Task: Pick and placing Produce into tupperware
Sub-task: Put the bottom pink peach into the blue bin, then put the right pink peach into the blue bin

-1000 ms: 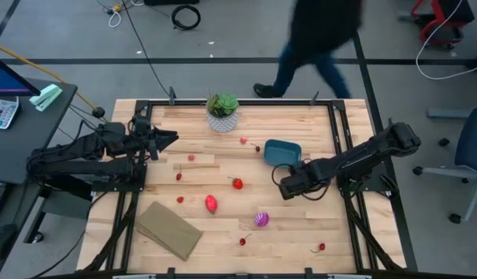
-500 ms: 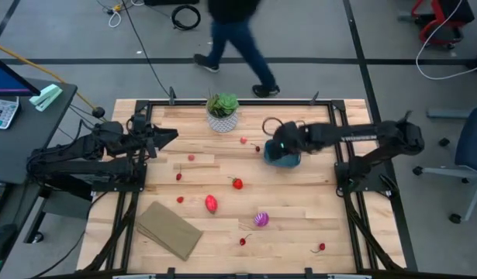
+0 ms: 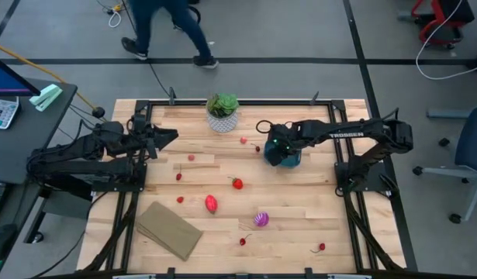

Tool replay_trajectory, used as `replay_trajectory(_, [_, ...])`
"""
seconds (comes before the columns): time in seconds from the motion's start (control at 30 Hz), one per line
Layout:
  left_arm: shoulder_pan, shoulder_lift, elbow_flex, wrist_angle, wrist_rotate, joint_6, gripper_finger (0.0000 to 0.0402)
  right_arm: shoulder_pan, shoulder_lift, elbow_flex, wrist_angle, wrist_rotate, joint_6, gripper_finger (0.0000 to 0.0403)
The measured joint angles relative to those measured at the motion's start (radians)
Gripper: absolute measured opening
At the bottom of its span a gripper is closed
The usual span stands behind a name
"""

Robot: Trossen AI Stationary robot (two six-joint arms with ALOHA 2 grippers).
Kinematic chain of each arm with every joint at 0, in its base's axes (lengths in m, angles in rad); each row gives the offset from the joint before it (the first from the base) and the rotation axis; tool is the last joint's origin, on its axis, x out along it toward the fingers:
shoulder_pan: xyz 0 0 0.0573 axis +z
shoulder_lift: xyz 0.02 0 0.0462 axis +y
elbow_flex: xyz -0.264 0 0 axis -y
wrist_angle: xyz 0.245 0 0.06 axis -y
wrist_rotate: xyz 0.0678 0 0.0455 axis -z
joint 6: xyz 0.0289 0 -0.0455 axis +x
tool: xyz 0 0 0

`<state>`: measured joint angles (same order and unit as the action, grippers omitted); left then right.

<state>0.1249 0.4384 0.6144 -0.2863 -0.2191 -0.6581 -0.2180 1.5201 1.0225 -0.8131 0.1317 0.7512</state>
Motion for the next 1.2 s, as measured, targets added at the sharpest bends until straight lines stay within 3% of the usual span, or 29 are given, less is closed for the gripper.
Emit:
replay_trajectory(0.37, [0.001,0.000,0.000,0.002,0.000,0.027,0.0145,-0.006,-0.005,0.000,0.070,-0.010,-0.039,0.0120])
replay_trajectory(0.83, [0.001,0.021,0.000,0.035,0.004,0.015,0.0144,0.001,-0.006,0.000,0.086,-0.044,-0.010,0.0234])
replay_trajectory(1.0, [0.001,0.090,0.001,-0.036,0.084,-0.034,0.0156,0.046,-0.006,0.000,0.085,-0.195,0.025,0.0239])
replay_trajectory(1.2, [0.009,0.207,0.000,-0.232,0.069,0.047,0.0168,0.170,-0.006,0.000,0.085,-0.326,0.115,0.0227])
